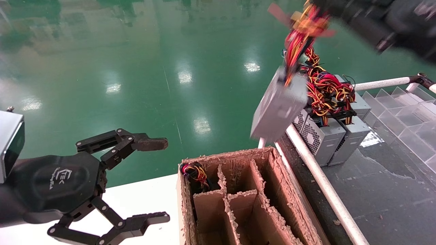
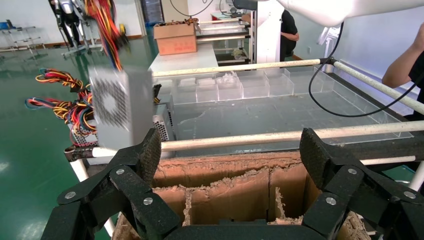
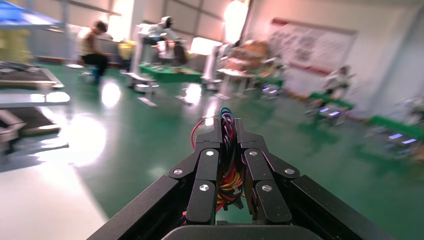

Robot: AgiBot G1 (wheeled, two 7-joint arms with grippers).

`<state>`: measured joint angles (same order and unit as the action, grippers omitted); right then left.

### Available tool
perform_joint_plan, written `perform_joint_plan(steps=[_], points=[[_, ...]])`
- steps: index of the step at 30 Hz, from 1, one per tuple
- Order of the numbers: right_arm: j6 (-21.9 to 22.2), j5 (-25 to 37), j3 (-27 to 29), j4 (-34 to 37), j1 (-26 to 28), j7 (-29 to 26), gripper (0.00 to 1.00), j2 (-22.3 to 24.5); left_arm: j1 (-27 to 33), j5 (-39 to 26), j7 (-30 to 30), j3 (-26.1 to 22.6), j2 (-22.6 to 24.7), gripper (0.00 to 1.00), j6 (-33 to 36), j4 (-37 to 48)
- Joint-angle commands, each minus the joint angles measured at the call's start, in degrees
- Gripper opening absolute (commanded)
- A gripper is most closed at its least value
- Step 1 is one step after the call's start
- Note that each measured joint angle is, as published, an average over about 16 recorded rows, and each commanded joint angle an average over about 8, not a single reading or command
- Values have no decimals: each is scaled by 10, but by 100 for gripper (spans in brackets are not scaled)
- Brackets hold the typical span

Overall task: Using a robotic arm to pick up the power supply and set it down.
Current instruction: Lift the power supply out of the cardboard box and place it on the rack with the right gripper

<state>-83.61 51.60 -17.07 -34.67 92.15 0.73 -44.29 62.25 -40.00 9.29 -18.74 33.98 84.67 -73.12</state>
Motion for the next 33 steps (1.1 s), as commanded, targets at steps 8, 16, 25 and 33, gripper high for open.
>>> perform_joint_plan(steps=[8, 16, 25, 33], points=[[31, 8, 19, 30, 52, 22, 0, 52, 0, 0, 0, 0, 0, 100, 0, 0], [35, 25, 27, 91, 89, 55, 0, 110, 0, 0, 0, 0, 0, 100, 0, 0], [15, 57, 13, 163, 88, 82, 0, 163, 0, 0, 0, 0, 0, 100, 0, 0], [-16, 72, 3, 220, 63, 102, 0, 193, 0, 0, 0, -1, 0, 100, 0, 0]])
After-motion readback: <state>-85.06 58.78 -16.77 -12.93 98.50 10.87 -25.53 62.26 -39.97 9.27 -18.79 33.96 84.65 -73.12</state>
